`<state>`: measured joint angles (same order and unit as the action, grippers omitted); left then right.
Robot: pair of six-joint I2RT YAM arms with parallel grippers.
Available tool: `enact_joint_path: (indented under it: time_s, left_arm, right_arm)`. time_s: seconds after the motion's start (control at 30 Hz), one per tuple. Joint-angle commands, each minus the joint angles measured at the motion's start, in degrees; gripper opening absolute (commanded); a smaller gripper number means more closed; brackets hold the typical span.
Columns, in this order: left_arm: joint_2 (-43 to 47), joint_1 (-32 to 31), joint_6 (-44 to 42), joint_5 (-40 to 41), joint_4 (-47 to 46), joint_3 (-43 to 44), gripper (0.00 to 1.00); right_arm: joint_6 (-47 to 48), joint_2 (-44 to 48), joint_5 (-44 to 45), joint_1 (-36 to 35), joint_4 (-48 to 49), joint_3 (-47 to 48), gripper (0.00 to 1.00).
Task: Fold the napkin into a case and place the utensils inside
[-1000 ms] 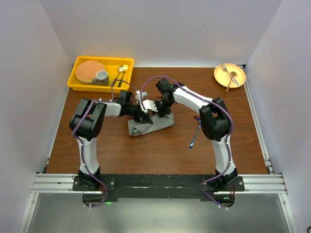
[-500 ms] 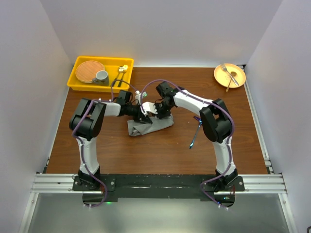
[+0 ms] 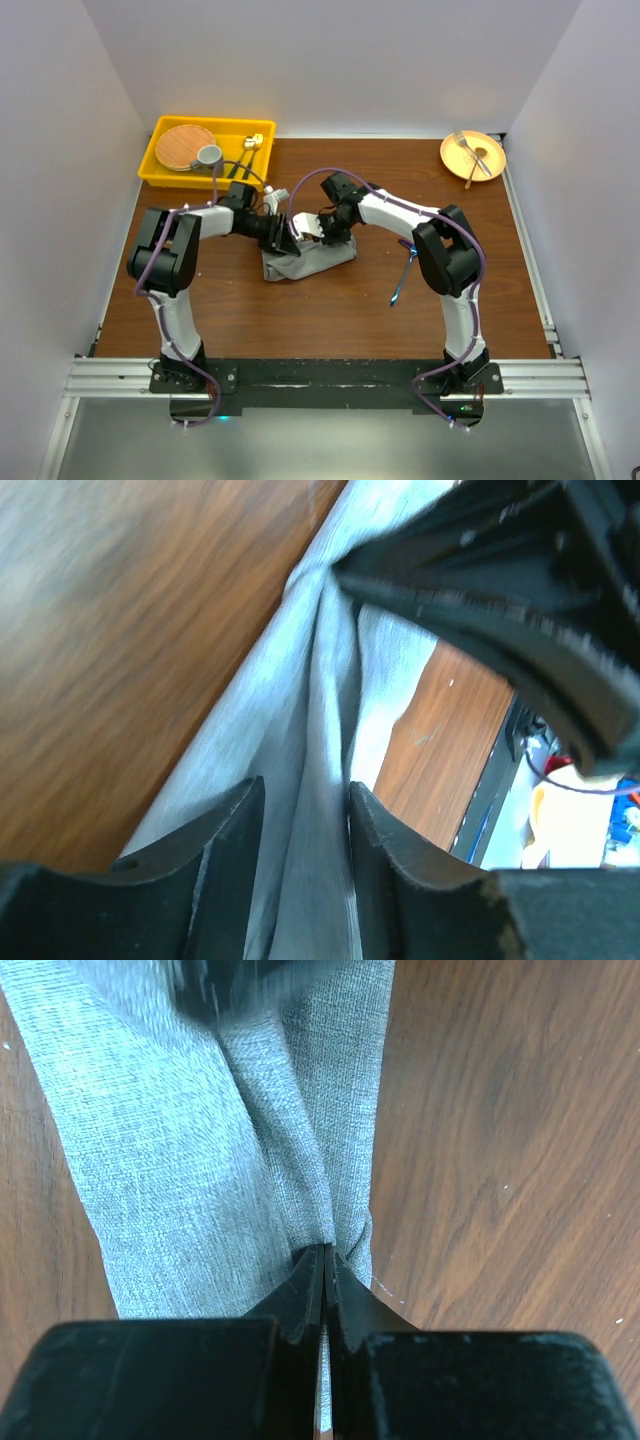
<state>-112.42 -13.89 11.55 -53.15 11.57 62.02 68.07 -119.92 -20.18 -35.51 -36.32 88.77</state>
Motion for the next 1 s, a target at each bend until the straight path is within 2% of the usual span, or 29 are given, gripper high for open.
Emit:
enact_joint_path:
  time_s: [0.0,0.2,0.33,0.37,0.43,0.47,0.53,0.57,0.9,0.97]
  left_arm:
    - [6.68,3.16,-7.06,1.38,8.46,-1.36,0.46]
    - [14.24,7.56,-11.29,-0.64,7.24,-5.76,0.5]
    - [20.46,8.26,-20.33,-4.15,8.9,-7.26,0.55]
    - [21.71,8.35,-21.47,-4.86,8.38,-8.74,0.59]
    - [24.86,8.44,-21.57,-5.57,7.16,-10.68,0.62]
    - [25.58,8.35,-20.79,-5.48,5.49,-12.43,0.69]
    - [25.94,7.92,-19.29,-4.86,4.16,-13.5,0.7]
    - [25.68,7.48,-19.02,-4.43,4.16,-13.68,0.74]
    - [23.21,-0.08,-15.33,6.55,-1.73,-13.5,0.75]
    - [22.78,-0.7,-16.21,7.7,-1.47,-13.15,0.73]
  right_arm:
    - [0.48,0.74,2.52,0.17,-0.42,-1.67,0.0]
    - [0.57,0.74,1.99,0.26,-0.25,-1.76,0.0]
    - [0.74,1.0,1.82,0.17,-0.16,-1.94,0.0]
    - [0.57,1.0,1.82,0.26,-0.07,-1.94,0.0]
    - [0.66,1.09,1.73,0.26,0.02,-1.94,0.0]
    - [0.57,1.18,1.73,0.18,0.02,-1.94,0.0]
    - [0.57,1.0,1.73,0.09,0.1,-1.94,0.0]
    - [0.48,1.09,1.73,0.17,0.02,-1.94,0.0]
    - [0.04,0.91,1.82,0.18,0.1,-1.15,0.0]
    - [0.13,0.83,1.73,0.17,-0.07,-0.88,0.0]
